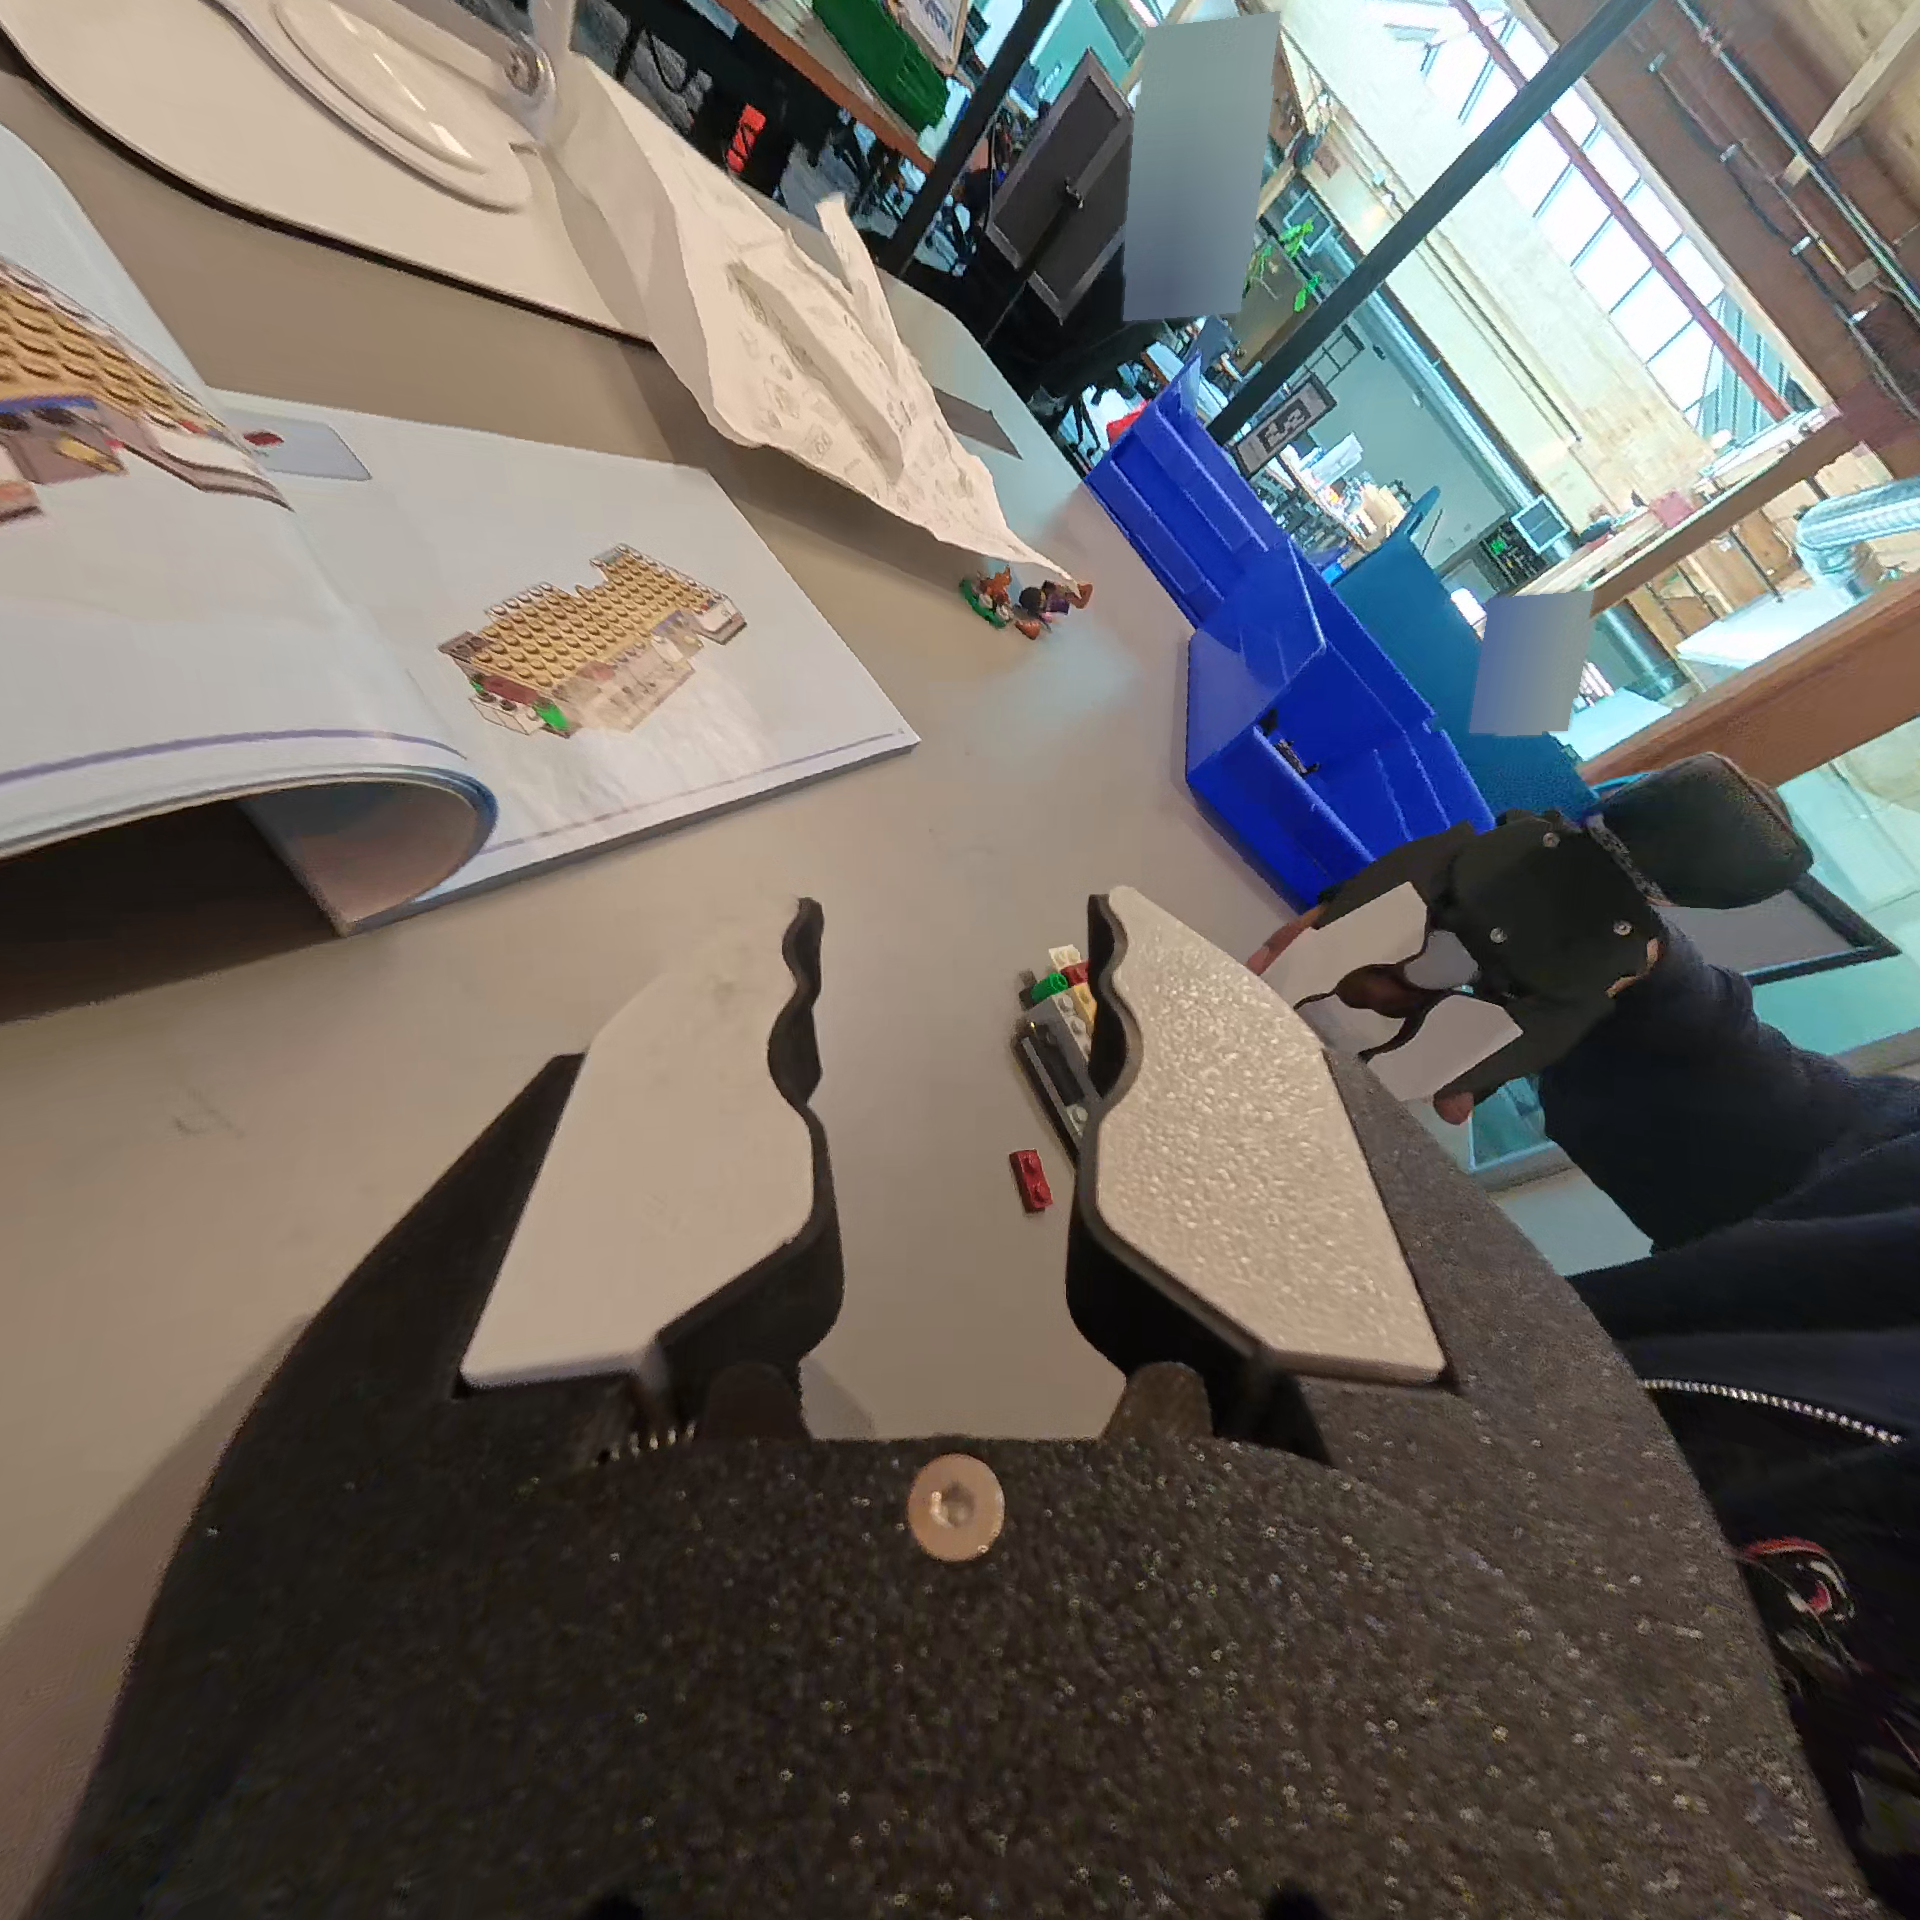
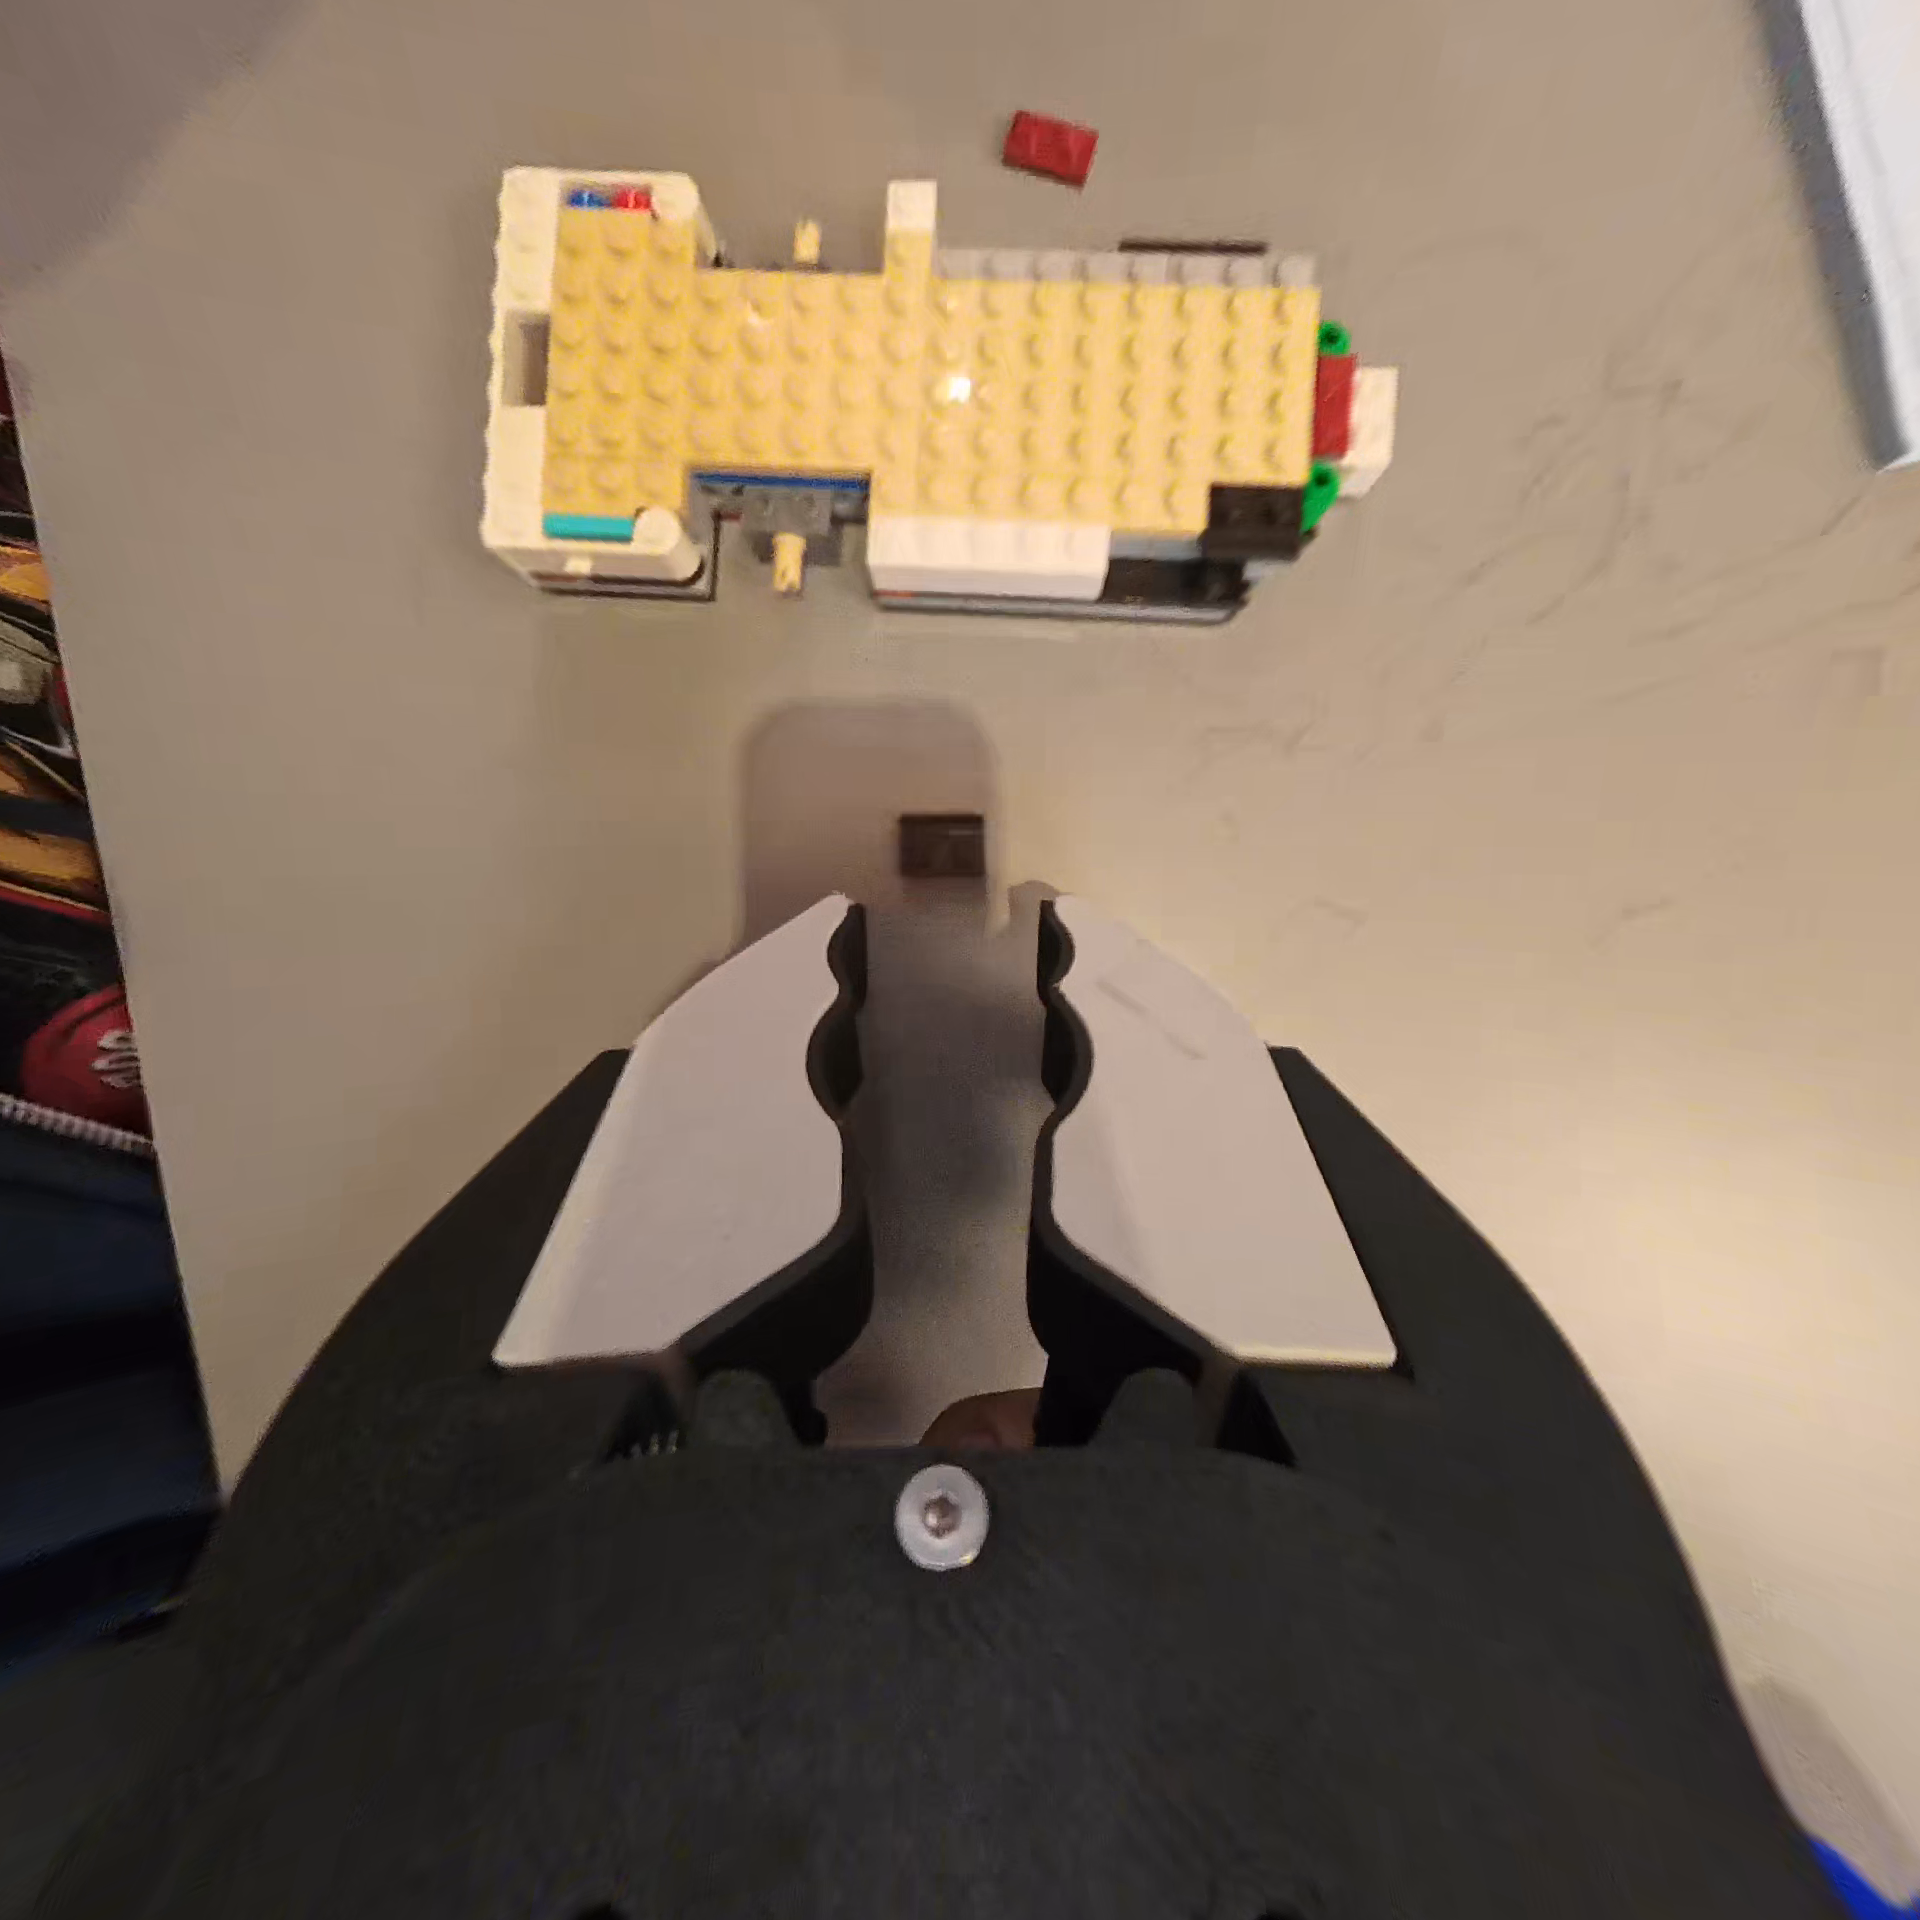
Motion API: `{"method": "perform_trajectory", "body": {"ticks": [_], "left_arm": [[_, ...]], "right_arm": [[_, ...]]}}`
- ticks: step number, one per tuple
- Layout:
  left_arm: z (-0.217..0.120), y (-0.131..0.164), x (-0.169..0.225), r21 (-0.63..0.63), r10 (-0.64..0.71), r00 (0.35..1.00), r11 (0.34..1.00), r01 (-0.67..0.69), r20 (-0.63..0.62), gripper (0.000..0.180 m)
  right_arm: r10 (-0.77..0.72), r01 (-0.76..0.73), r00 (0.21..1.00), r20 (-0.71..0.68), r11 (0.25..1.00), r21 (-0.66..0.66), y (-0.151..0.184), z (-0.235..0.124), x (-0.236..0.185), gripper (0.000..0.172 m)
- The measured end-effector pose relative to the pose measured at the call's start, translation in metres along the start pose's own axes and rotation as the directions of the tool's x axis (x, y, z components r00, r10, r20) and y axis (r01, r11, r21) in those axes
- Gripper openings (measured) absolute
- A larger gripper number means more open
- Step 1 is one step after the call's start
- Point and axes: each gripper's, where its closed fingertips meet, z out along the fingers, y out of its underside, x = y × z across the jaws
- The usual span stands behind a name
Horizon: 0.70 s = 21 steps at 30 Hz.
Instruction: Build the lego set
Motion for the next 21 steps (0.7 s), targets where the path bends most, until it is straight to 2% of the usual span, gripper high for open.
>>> {"method": "perform_trajectory", "body": {"ticks": [4, 6, 8, 10, 14, 17, 21], "left_arm": [[0.011, 0.014, 0.001, -0.070, 0.019, 1.000, 0.997, -0.019, 0.002, 0.050], [0.011, 0.015, 0.002, -0.073, 0.038, 0.999, 0.997, -0.037, 0.006, 0.050], [0.010, 0.014, 0.003, -0.068, 0.036, 0.999, 0.997, -0.036, 0.001, 0.050], [0.008, 0.013, 0.002, -0.063, 0.023, 1.000, 0.998, -0.023, -0.003, 0.050], [0.007, 0.012, 0.003, -0.058, 0.005, 1.000, 0.998, -0.006, -0.023, 0.050], [0.008, 0.011, 0.008, -0.054, -0.006, 0.998, 0.999, 0.003, -0.059, 0.050], [0.015, 0.004, 0.022, -0.024, -0.139, 0.974, 0.990, 0.137, -0.180, 0.048]], "right_arm": [[0.052, -0.050, 0.998, -0.018, 0.996, 0.075, -0.005, 0.006, 0.001, 0.036], [0.045, -0.044, 0.999, -0.006, 0.997, 0.069, -0.005, 0.010, 0.002, 0.035], [0.030, -0.030, 1.000, 0.002, 0.997, 0.069, -0.007, 0.011, 0.002, 0.029], [0.014, -0.015, 1.000, 0.005, 0.998, 0.062, -0.008, 0.012, 0.002, 0.016], [-0.021, 0.024, 0.999, -0.030, 0.996, 0.090, -0.016, 0.012, 0.010, 0.015], [-0.056, 0.069, 0.995, -0.082, 0.983, 0.169, -0.039, 0.004, 0.021, 0.015], [-0.104, 0.159, 0.976, -0.191, 0.940, 0.303, -0.086, -0.006, 0.043, 0.015]]}}
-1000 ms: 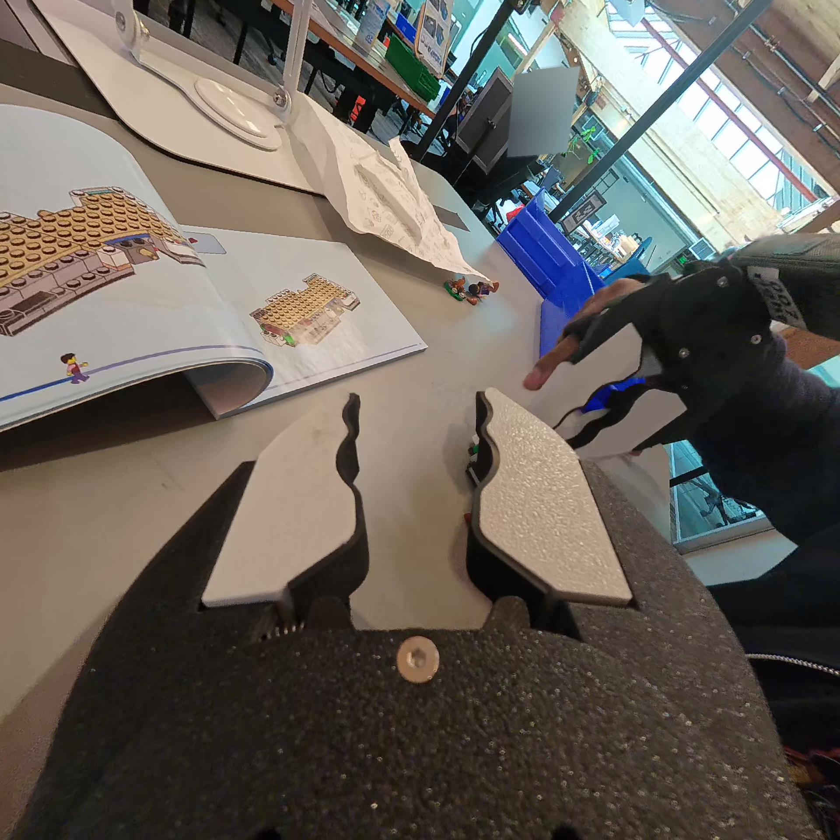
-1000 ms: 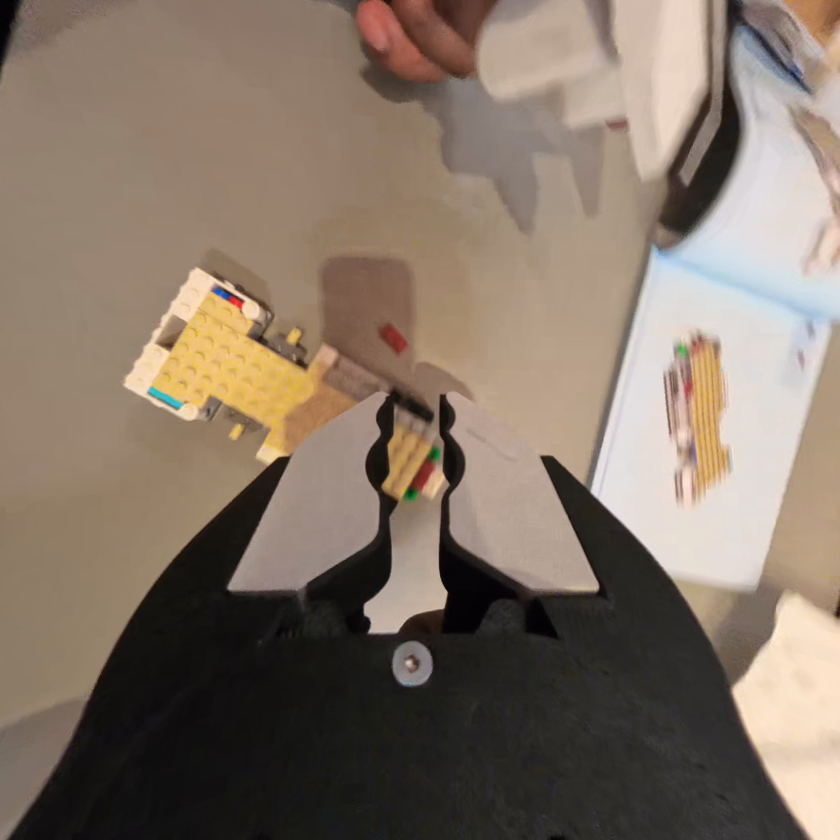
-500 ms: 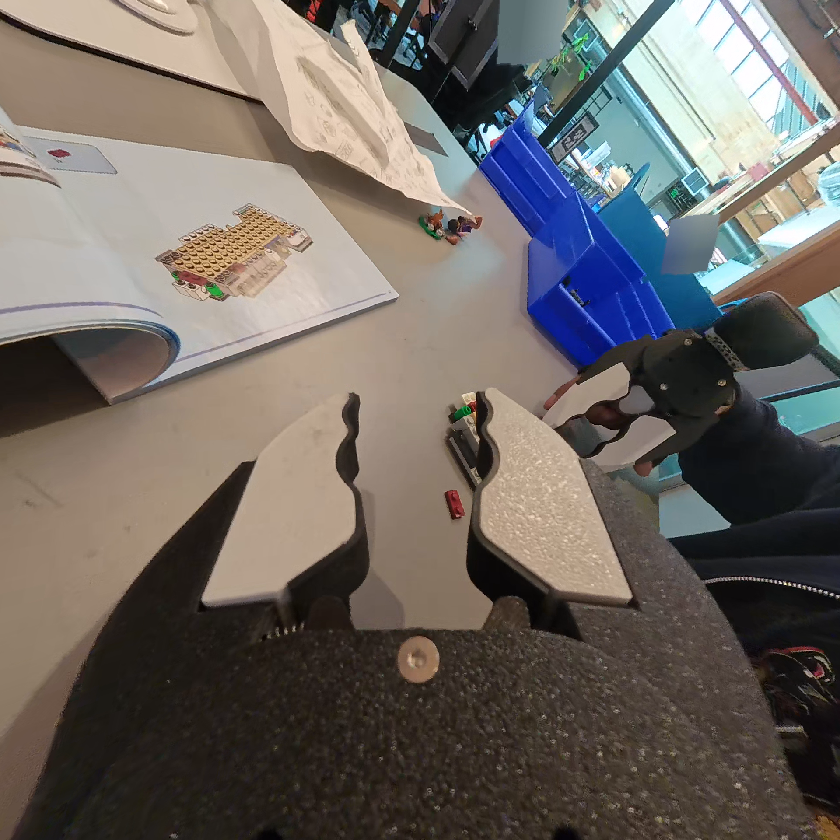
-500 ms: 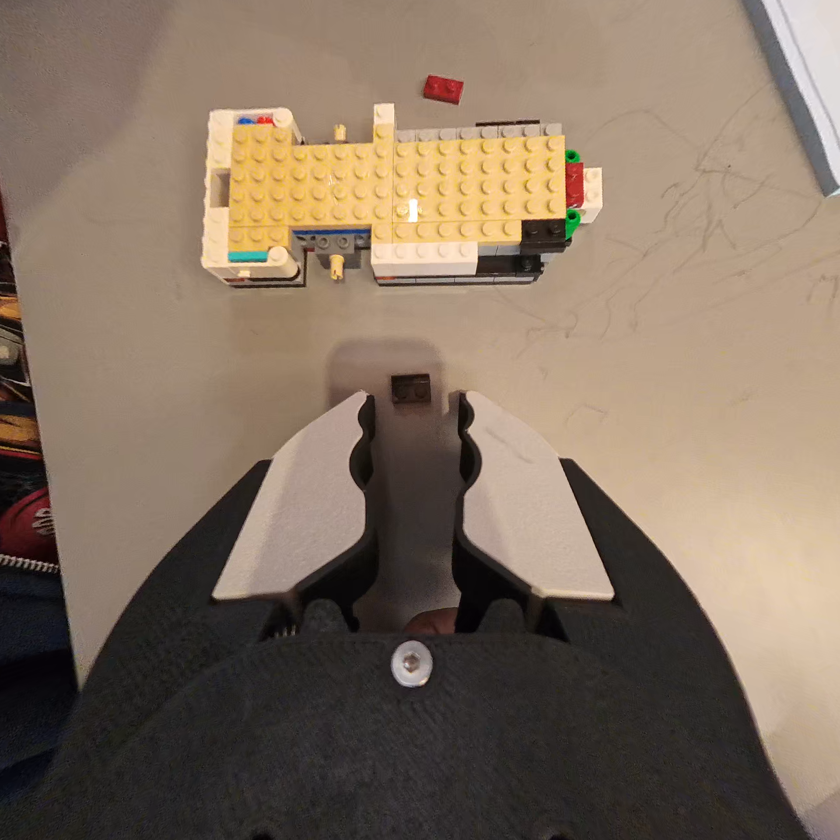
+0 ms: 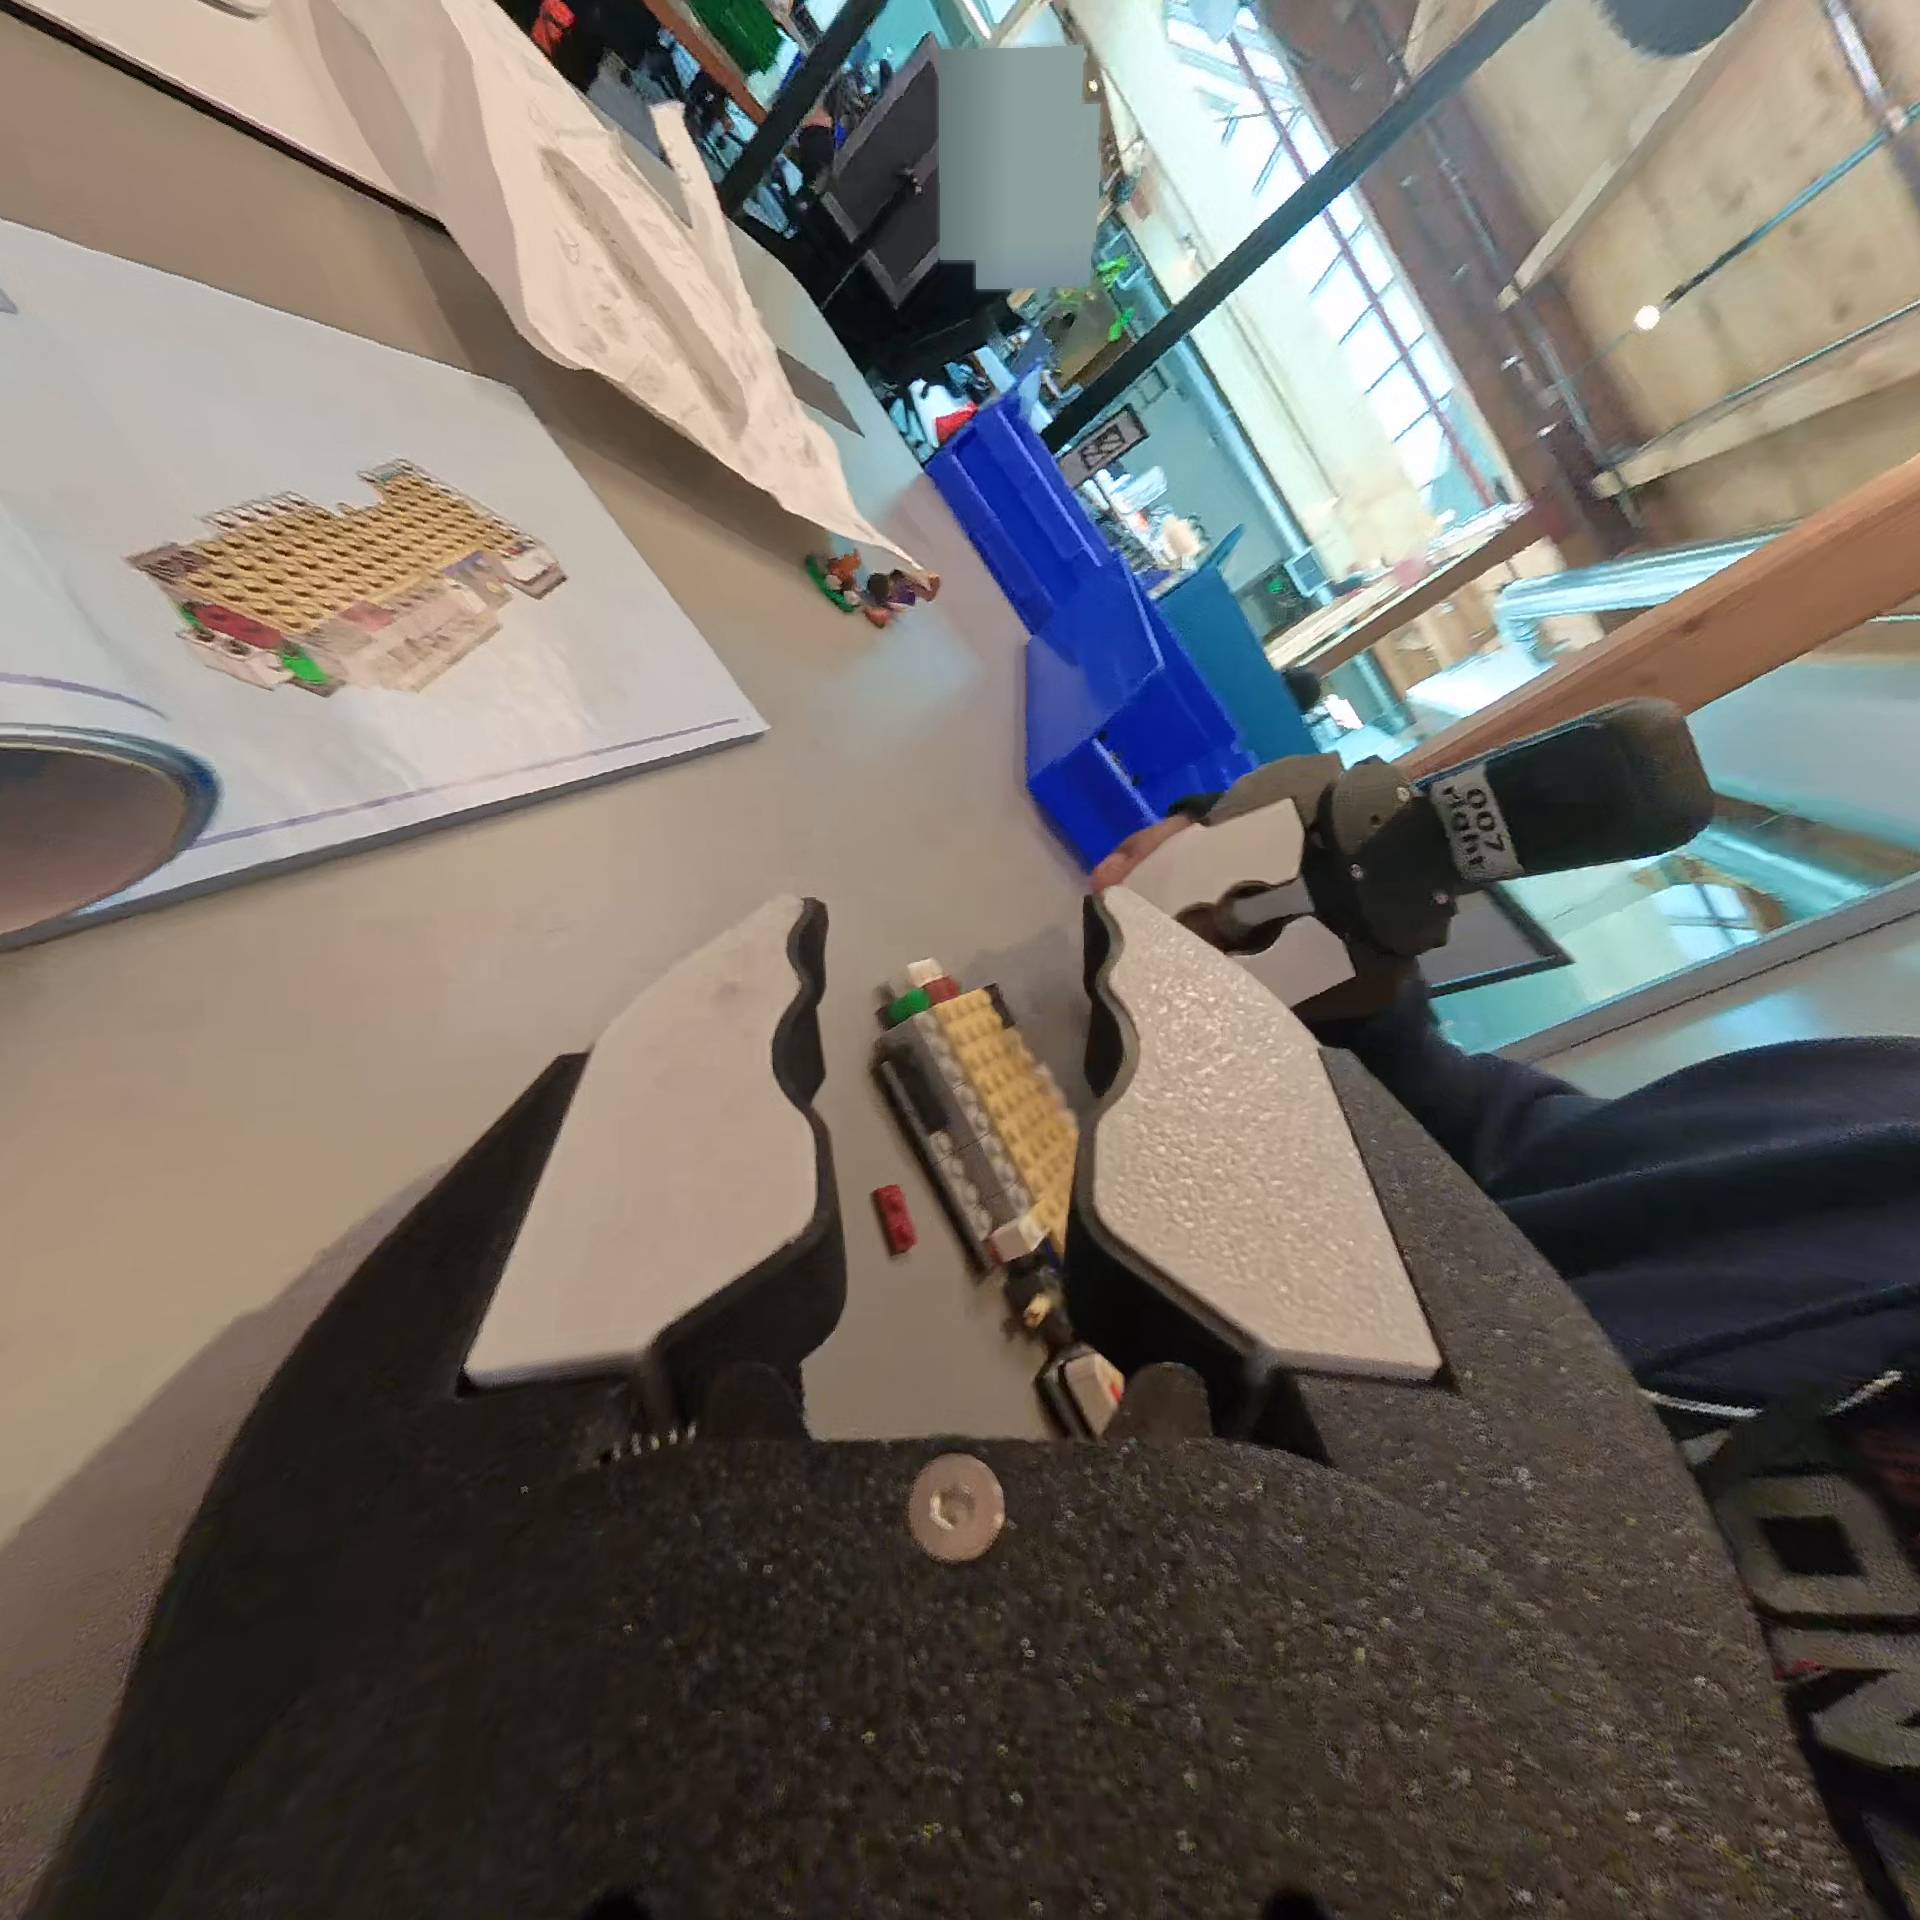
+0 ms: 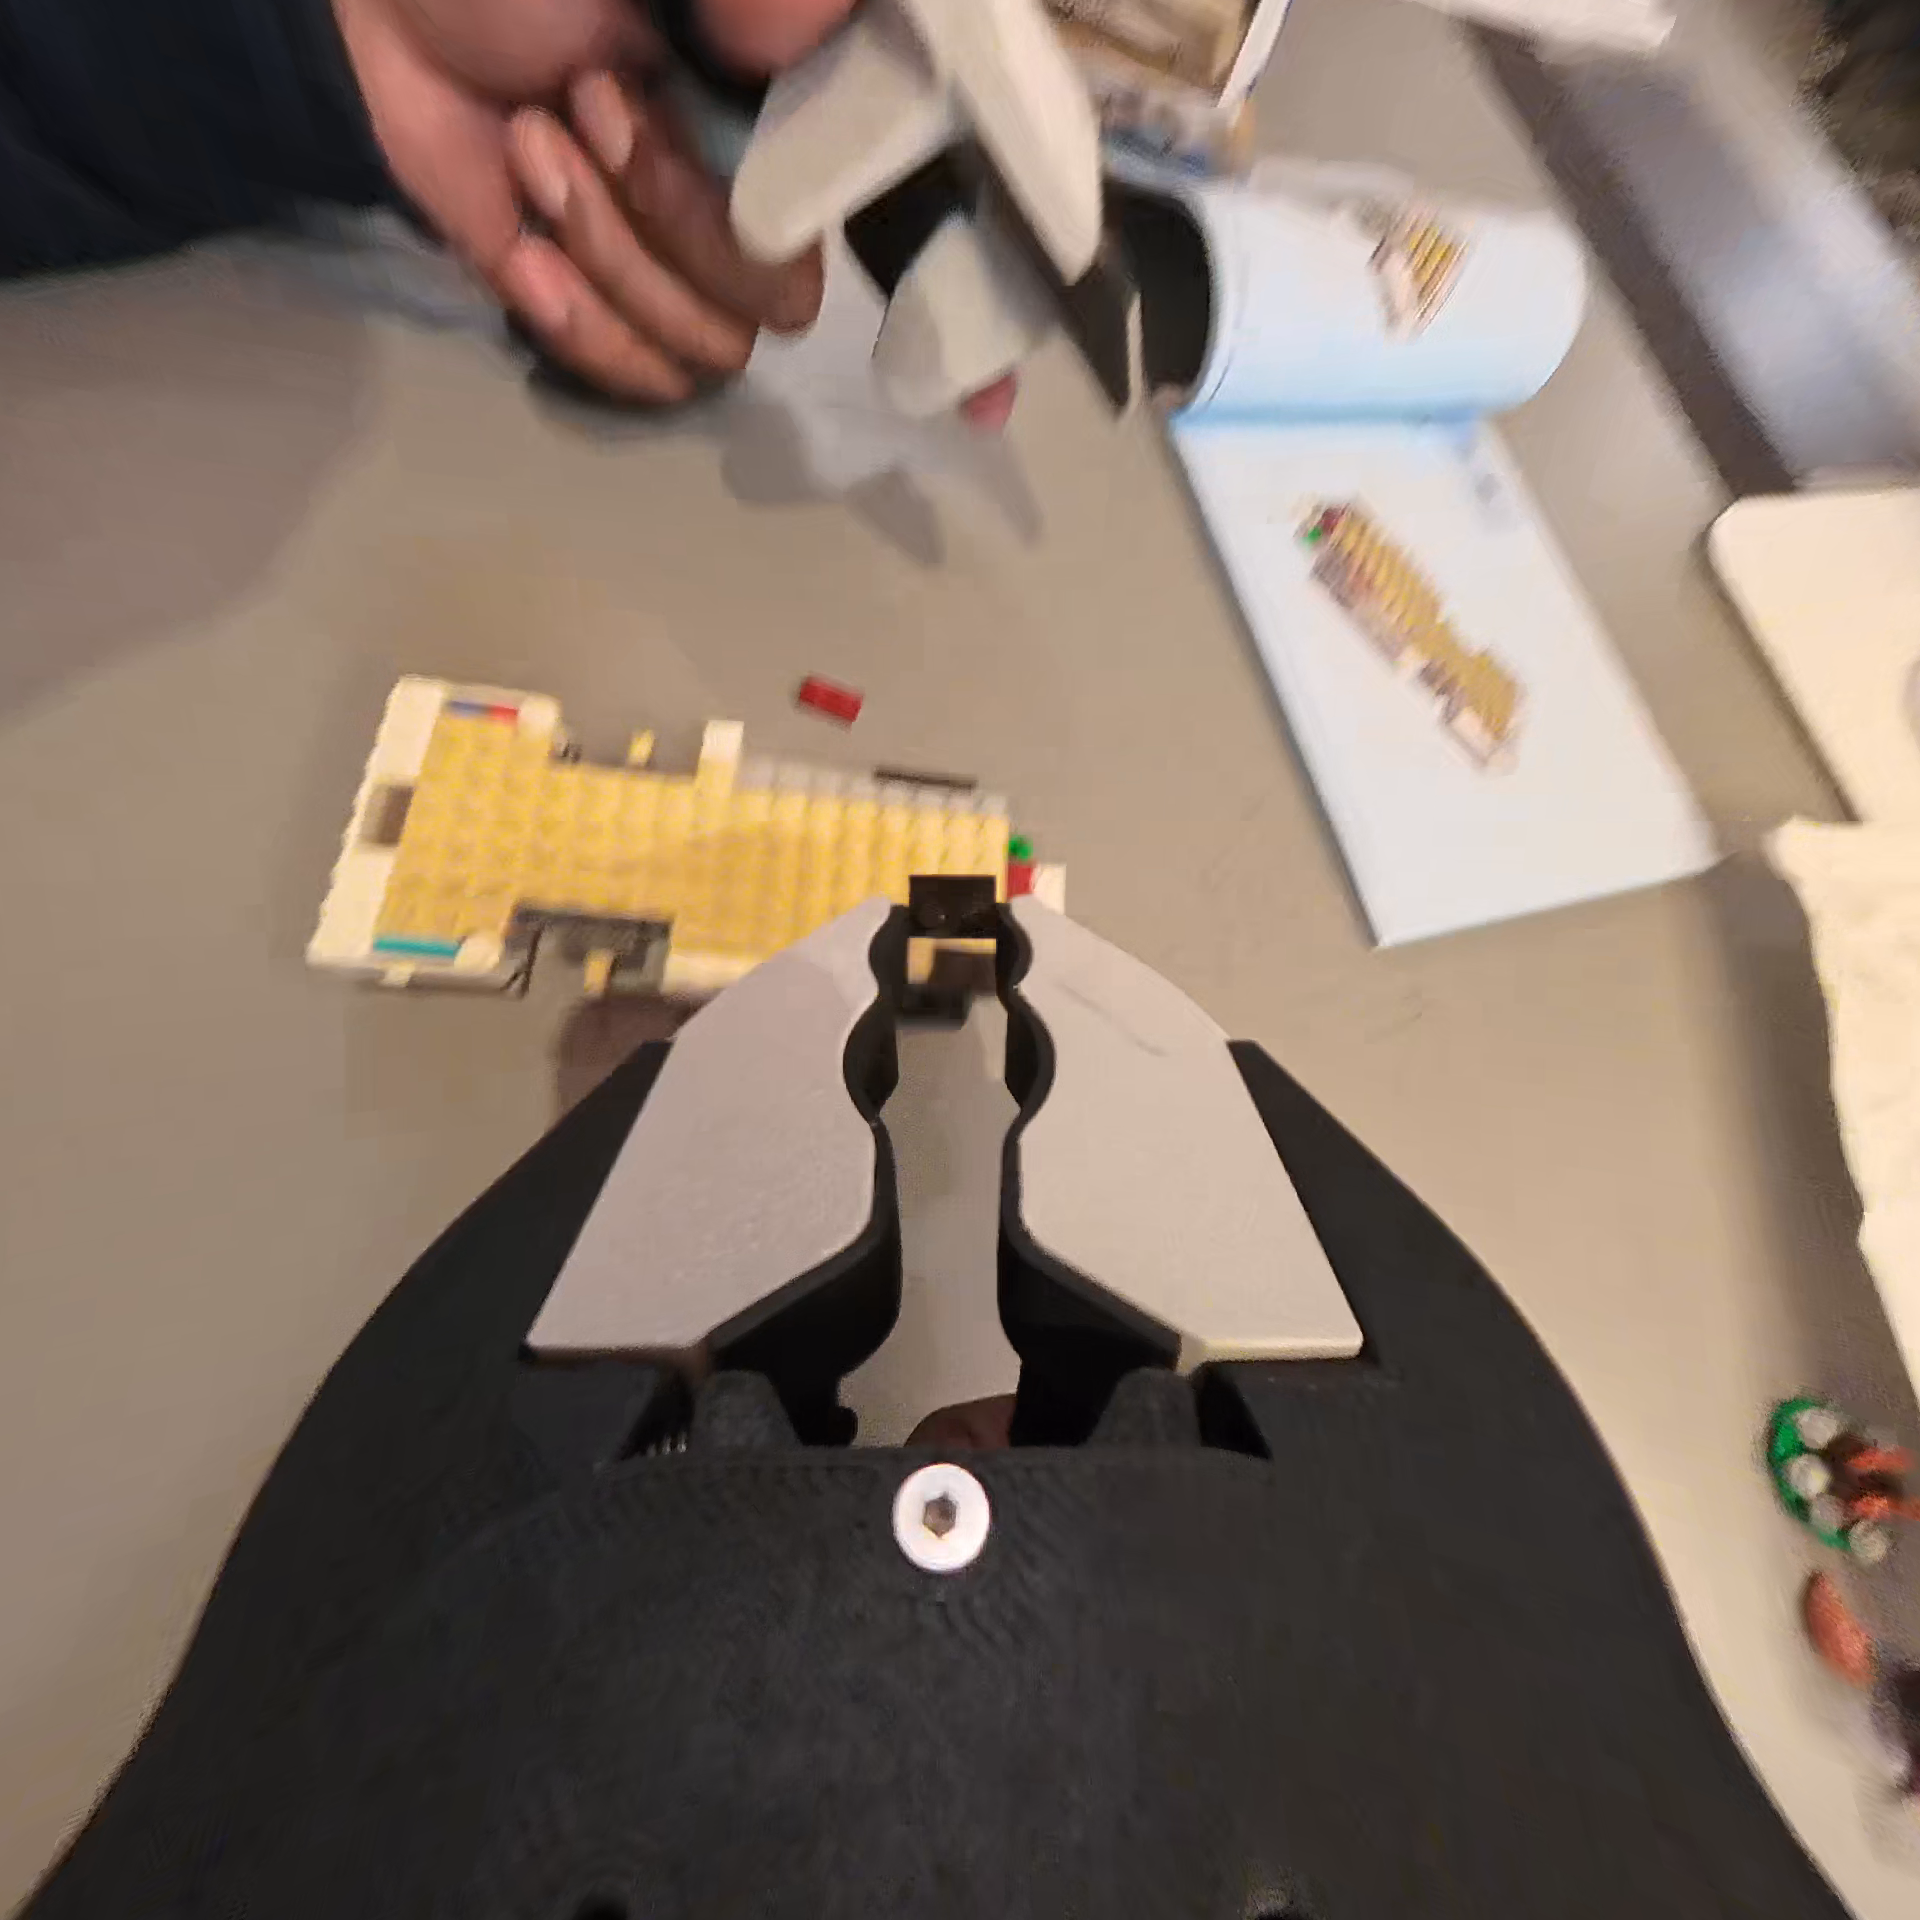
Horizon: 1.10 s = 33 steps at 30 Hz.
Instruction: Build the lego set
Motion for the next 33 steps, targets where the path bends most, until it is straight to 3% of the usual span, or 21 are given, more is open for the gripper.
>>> {"method": "perform_trajectory", "body": {"ticks": [4, 10, 33], "left_arm": [[0.024, 0.009, 0.008, -0.102, -0.047, 0.998, 0.994, 0.043, -0.039, 0.048], [0.036, 0.021, 0.006, -0.179, -0.097, 0.994, 0.980, 0.086, -0.050, 0.047], [0.045, 0.043, 0.009, -0.277, -0.005, 0.999, 0.961, -0.009, -0.047, 0.031]], "right_arm": [[0.009, -0.009, 1.000, -0.007, 0.997, 0.076, -0.030, 0.025, 0.021, 0.016], [-0.076, 0.078, 0.997, -0.029, 0.994, 0.070, -0.034, 0.048, 0.025, 0.016], [-0.193, 0.197, 0.978, -0.085, 0.979, 0.044, -0.026, 0.040, 0.006, 0.016]]}}
